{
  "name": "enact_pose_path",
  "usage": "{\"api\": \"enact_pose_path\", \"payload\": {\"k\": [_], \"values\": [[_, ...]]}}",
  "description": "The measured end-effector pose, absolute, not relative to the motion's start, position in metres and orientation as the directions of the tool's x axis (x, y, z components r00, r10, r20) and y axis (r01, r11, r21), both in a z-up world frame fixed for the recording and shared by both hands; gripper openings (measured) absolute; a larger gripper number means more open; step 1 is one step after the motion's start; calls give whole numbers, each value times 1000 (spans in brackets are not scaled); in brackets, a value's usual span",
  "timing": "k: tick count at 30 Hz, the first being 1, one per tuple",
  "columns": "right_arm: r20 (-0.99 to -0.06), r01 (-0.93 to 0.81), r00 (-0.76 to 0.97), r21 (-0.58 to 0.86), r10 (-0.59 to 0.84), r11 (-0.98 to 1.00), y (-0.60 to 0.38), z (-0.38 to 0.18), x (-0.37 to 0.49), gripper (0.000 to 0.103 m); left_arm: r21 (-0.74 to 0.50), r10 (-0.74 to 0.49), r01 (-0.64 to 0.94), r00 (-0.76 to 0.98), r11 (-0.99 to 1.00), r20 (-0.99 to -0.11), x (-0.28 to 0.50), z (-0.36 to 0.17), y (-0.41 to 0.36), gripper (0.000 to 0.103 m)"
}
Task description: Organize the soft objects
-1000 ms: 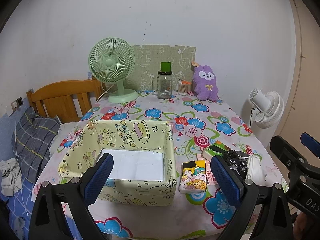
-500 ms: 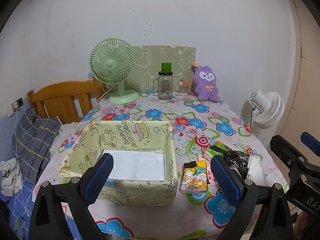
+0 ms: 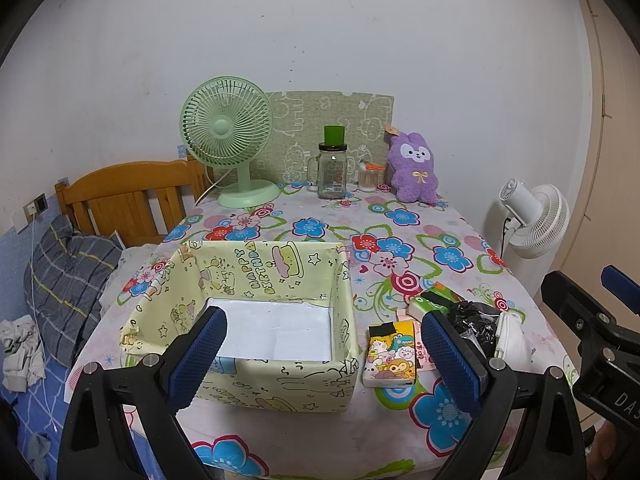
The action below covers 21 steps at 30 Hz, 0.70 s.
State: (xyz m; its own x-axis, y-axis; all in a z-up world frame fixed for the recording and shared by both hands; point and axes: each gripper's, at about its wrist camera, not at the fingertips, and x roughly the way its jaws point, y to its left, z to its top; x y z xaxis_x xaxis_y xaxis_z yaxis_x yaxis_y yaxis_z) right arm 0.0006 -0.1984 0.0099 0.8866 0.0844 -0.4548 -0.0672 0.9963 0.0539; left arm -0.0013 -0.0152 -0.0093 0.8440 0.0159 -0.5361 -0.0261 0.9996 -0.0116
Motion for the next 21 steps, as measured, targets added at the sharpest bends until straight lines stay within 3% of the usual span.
{"api": "enact_pose_path", "payload": {"k": [21], "values": [[-458,-55,886,51,72,997,-205,7,2,98,-3,0,-1,838,1000,-545,-2,-22,-34,94]]}}
